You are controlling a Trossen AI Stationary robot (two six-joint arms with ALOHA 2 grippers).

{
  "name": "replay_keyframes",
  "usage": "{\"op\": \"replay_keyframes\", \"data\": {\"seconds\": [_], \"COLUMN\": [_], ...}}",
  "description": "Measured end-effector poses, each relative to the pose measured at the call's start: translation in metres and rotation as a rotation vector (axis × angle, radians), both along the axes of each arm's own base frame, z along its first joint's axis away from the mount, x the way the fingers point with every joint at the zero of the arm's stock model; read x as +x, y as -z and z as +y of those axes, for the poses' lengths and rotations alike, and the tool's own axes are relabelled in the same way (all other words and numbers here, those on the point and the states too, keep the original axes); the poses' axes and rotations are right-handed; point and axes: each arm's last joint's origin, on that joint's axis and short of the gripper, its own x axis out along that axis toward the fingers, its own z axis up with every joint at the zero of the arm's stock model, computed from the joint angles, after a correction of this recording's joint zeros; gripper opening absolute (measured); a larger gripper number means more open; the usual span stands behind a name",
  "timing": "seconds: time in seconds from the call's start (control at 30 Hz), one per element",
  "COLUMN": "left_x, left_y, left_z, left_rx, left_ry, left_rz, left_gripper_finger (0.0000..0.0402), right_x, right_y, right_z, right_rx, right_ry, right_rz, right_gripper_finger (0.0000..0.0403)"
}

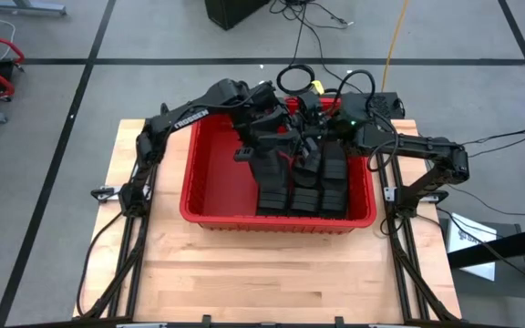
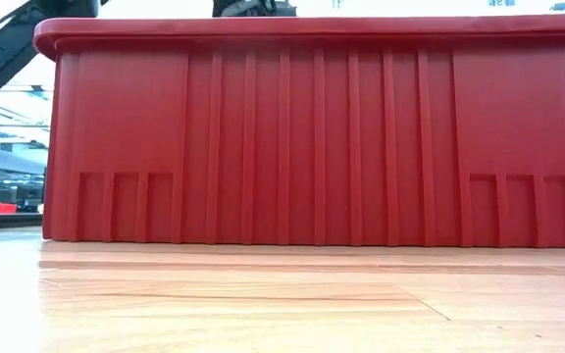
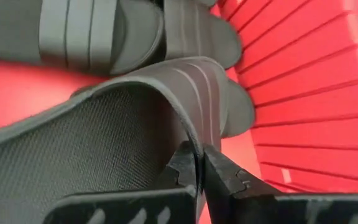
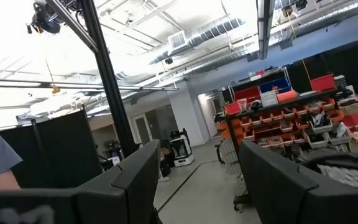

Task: Pick and place slides into bin
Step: Put the black slide into the red bin

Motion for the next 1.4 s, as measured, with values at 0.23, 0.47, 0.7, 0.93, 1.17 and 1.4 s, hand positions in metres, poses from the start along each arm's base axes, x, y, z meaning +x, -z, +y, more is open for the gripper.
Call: {"op": "replay_keyframes", "data": {"seconds": [0.23, 0.47, 0.7, 0.93, 1.17, 1.4], "left_x": [0.011, 0.030, 0.041, 0.033, 0.024, 0.024], "left_y": [0.033, 0.058, 0.074, 0.075, 0.076, 0.076], "left_z": [0.016, 0.003, -0.003, 0.016, 0.035, 0.035], "left_rx": [-0.109, -0.181, -0.161, -0.146, -0.101, -0.102], "left_ry": [-0.017, 0.039, 0.072, 0.025, -0.038, -0.042], "left_rz": [0.058, 0.089, 0.114, 0.125, 0.154, 0.163], "left_gripper_finger": [0.0001, 0.0001, 0.0001, 0.0001, 0.0001, 0.0001], "right_x": [0.000, 0.002, 0.002, 0.002, 0.003, 0.003], "right_y": [0.000, 0.001, 0.002, 0.002, 0.004, 0.004], "right_z": [0.002, 0.006, 0.007, 0.007, 0.007, 0.007], "right_rx": [0.000, 0.004, 0.005, 0.003, -0.002, -0.014], "right_ry": [-0.005, -0.019, -0.020, -0.021, -0.018, -0.012], "right_rz": [0.000, 0.017, 0.026, 0.028, 0.041, 0.037], "right_gripper_finger": [0.0210, 0.0210, 0.0210, 0.0210, 0.0210, 0.0210]}}
